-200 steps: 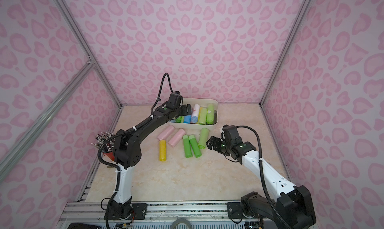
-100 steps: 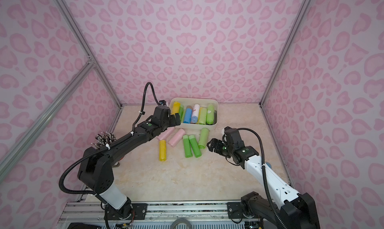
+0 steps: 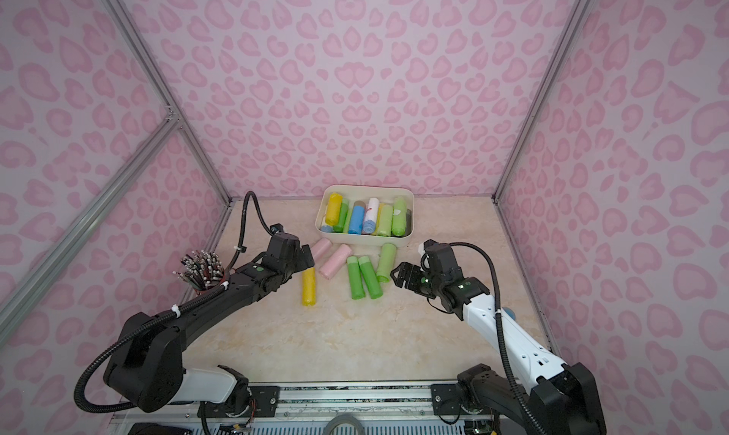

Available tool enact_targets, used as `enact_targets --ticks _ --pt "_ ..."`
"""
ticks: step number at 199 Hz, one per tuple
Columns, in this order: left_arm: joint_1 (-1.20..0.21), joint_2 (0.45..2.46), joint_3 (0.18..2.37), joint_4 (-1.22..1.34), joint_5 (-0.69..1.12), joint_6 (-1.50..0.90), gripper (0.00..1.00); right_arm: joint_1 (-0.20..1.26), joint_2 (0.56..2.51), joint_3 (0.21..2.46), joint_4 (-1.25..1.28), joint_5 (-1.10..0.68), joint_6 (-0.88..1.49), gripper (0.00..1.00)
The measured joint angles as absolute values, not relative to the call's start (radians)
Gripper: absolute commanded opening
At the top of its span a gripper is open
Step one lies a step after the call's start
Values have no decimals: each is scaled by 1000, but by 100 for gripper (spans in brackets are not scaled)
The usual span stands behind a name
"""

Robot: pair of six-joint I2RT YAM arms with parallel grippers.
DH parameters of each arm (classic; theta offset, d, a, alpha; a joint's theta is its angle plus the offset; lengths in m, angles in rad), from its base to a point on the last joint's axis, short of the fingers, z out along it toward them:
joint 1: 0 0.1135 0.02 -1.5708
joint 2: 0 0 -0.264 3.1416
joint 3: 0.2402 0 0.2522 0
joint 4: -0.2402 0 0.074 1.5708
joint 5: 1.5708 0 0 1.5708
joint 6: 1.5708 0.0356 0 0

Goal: Put the roll of trash bags into the storage box
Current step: Pick up the roll of trash bags from the center of the board.

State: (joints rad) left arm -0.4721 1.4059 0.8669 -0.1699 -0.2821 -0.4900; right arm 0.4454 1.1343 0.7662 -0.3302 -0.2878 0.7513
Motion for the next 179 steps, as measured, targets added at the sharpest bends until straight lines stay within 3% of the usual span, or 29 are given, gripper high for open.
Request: enact_targets --ticks 179 --pt "-466 1444 666 -43 -94 -564 75 497 1232 802 -278 -317 778 89"
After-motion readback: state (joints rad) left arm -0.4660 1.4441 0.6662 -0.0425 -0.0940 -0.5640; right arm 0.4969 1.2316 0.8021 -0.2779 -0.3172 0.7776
